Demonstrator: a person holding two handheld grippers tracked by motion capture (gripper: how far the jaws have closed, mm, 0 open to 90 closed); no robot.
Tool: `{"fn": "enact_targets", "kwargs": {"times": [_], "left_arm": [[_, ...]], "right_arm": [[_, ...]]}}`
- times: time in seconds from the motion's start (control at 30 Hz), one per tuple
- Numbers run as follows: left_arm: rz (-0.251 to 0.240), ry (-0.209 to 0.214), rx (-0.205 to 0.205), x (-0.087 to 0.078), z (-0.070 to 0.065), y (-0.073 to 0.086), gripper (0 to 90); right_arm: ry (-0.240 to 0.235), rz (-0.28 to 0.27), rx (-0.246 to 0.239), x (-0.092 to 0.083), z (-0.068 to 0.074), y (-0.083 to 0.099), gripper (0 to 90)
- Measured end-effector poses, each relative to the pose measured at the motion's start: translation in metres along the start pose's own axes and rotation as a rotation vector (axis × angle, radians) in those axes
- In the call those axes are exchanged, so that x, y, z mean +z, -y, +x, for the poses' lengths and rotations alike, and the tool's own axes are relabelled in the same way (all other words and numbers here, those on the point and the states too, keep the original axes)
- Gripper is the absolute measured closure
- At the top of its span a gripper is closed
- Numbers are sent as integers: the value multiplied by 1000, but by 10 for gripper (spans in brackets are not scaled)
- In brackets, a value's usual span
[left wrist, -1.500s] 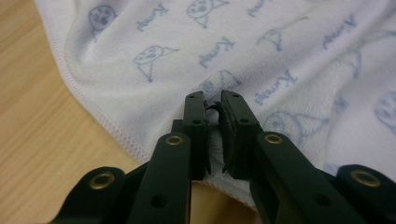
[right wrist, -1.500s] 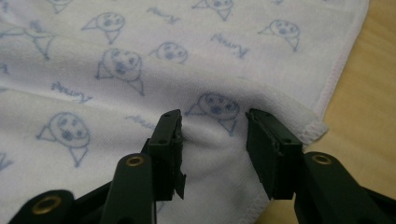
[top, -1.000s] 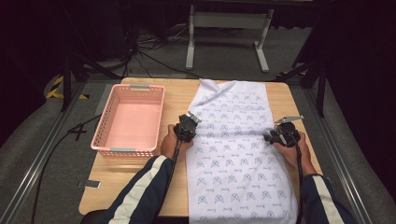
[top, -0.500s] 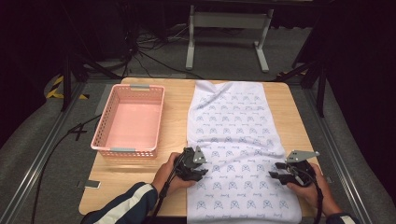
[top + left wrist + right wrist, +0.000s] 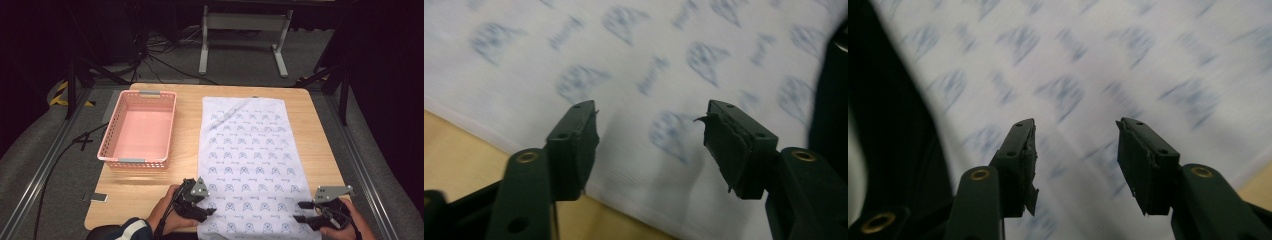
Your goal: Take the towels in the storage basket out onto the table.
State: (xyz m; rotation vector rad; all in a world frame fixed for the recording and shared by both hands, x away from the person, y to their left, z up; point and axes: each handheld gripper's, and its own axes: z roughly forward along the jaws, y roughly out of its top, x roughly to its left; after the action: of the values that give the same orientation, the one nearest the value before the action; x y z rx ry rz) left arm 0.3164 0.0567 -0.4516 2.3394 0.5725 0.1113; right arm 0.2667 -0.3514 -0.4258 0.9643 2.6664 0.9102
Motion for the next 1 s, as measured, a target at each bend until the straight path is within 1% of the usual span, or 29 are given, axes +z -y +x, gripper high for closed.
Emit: {"fn": "enact_targets", "kwargs": {"times": [0.03, 0.07, 0.1, 0.13, 0.17, 0.2, 0.23, 0.27, 0.3, 0.33, 0.37, 0.4, 0.43, 0.47, 0.5, 0.53, 0.57, 0.6, 0.63, 0.67, 0.7, 0.73, 0.77, 0.8, 0.87, 0.9, 0.93, 0.97, 1.0], "left_arm": [[0, 0, 0, 0, 0, 0, 331], [-51, -19, -12, 6, 11, -12, 311], [-51, -19, -12, 6, 11, -12, 295], [-56, -50, -12, 10, 16, -19, 295], [-74, -67, -13, 14, 22, -26, 272], [-73, -88, -2, 19, 27, -32, 272], [-77, -122, -4, 26, 35, -39, 274], [-79, -126, -24, 34, 47, -44, 274], [-73, -113, -45, 38, 54, -45, 272], [-73, -113, -45, 38, 54, -45, 273], [-66, -140, -45, 43, 61, -45, 273], [-57, -147, -39, 46, 64, -44, 277], [-41, -116, -65, 49, 69, -40, 278], [-62, -105, -77, 49, 70, -37, 271], [-51, -102, -60, 48, 69, -36, 276], [-49, -105, -53, 48, 67, -35, 271], [-41, -119, -40, 47, 64, -34, 271], [-41, -119, -40, 47, 64, -34, 271], [-41, -119, -41, 47, 61, -34, 271], [-26, -103, -31, 45, 56, -32, 271], [-26, -103, -31, 45, 56, -32, 272], [-24, -103, -14, 44, 53, -31, 272], [-10, -73, -11, 43, 49, -31, 272], [2, -52, 5, 41, 45, -31, 282], [26, -21, 37, 38, 40, -31, 327], [26, -15, 35, 37, 39, -31, 339], [11, -28, 23, 37, 42, -34, 323], [11, -28, 23, 37, 42, -34, 309], [-11, -55, -26, 39, 53, -42, 306]], "right_arm": [[57, -35, -8, 1, -7, -8, 474], [89, -74, -10, 3, -16, -16, 472], [89, -74, -10, 3, -16, -16, 472], [98, -106, -13, 6, -26, -24, 471], [131, -127, -28, 11, -37, -33, 465], [159, -150, -26, 17, -48, -41, 479], [179, -154, -15, 24, -60, -49, 494], [197, -159, -10, 33, -73, -58, 497], [180, -166, 10, 44, -86, -67, 501], [180, -166, 10, 44, -86, -67, 501], [169, -186, 25, 51, -93, -70, 516], [146, -197, 71, 59, -101, -73, 519], [151, -168, 67, 64, -103, -74, 513], [146, -147, 58, 68, -104, -73, 513], [129, -133, 70, 70, -104, -71, 515], [117, -93, 58, 72, -103, -67, 507], [123, -80, 43, 73, -101, -64, 503], [127, -96, 48, 71, -98, -59, 503], [127, -96, 48, 71, -98, -59, 503], [116, -88, 50, 66, -92, -53, 504], [123, -81, 39, 65, -90, -51, 506], [123, -81, 39, 65, -90, -51, 506], [127, -83, 39, 62, -85, -46, 506], [121, -79, 41, 60, -81, -43, 508], [117, -60, 35, 54, -73, -36, 508], [107, -27, 27, 47, -67, -32, 517], [104, -21, 35, 45, -66, -31, 514], [105, -20, 38, 42, -68, -31, 509], [120, -29, 49, 40, -71, -33, 509]]}}
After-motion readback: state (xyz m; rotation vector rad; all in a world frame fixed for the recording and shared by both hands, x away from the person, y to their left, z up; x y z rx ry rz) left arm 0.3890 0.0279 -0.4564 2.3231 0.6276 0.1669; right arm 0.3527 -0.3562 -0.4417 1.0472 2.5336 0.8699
